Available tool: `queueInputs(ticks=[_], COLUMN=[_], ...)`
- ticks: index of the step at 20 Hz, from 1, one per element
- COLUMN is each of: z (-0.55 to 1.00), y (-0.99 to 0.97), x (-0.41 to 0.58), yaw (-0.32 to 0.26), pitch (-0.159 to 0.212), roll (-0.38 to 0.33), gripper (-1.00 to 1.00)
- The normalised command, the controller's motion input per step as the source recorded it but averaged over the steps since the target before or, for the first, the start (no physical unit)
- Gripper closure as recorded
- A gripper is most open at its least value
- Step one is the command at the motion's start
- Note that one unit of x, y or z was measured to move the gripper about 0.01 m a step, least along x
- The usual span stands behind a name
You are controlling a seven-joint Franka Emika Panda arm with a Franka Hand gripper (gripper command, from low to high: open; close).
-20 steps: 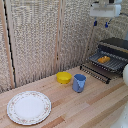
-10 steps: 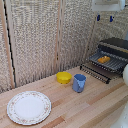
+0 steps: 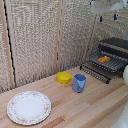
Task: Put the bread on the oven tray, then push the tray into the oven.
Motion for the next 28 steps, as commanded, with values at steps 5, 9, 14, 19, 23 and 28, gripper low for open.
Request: queueInputs(ticks=[5,9,14,19,23,28], z=[-0.10,-0.28,-0.28,-0.28,-0.32,-0.25], y=[0.02,0.21,0.12,0.00,0.00,0.01], x=[-0.209,0.000,-0.002,-0.046,-0.011,-0.008], yaw=[0.192,0.144,0.176,0.240,0.294,0.314], pitch=[0.227,0.156,0.147,0.138,0.131,0.164], roll=[-0.287,-0.331,-0.326,-0.304,-0.242,-0.169], gripper=[-1.00,-1.00,-1.00,-1.00,-1.00,-1.00])
